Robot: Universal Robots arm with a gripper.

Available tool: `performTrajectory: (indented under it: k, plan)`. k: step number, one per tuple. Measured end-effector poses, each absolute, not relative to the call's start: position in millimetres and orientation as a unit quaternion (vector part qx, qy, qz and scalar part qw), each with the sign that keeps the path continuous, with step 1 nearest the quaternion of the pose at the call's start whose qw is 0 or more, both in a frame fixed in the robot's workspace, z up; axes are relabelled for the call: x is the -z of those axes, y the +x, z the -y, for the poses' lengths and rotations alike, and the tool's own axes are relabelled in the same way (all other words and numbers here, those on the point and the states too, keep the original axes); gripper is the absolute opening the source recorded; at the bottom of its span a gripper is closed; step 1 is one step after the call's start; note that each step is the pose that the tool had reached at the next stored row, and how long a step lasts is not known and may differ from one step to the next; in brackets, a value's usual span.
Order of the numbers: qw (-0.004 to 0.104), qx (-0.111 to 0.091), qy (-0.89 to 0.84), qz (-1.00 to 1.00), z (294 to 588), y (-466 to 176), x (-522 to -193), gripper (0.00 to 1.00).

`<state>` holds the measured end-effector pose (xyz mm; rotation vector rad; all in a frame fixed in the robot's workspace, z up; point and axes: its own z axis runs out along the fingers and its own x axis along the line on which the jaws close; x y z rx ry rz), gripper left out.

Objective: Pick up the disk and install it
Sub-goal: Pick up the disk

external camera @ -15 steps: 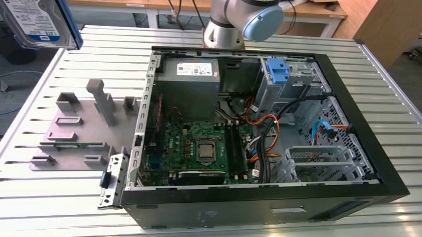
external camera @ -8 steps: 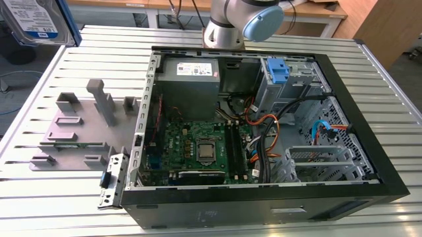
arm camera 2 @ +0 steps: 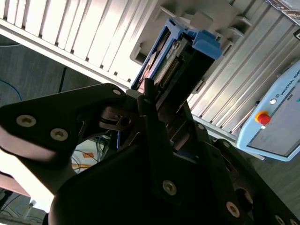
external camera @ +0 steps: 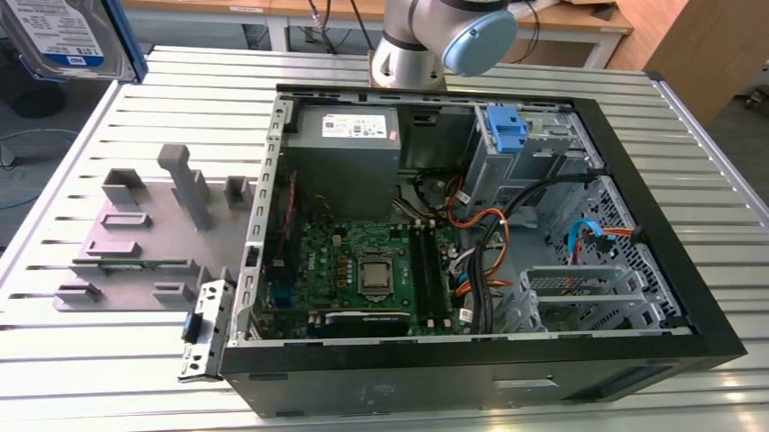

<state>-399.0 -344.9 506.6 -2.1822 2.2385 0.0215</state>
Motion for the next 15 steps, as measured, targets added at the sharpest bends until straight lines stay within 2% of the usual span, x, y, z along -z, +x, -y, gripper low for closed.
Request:
performTrajectory:
  k: [15]
  plan:
    - [0.008,-0.007,-0.698,-0.716,344.9,-399.0,-510.9,0.35]
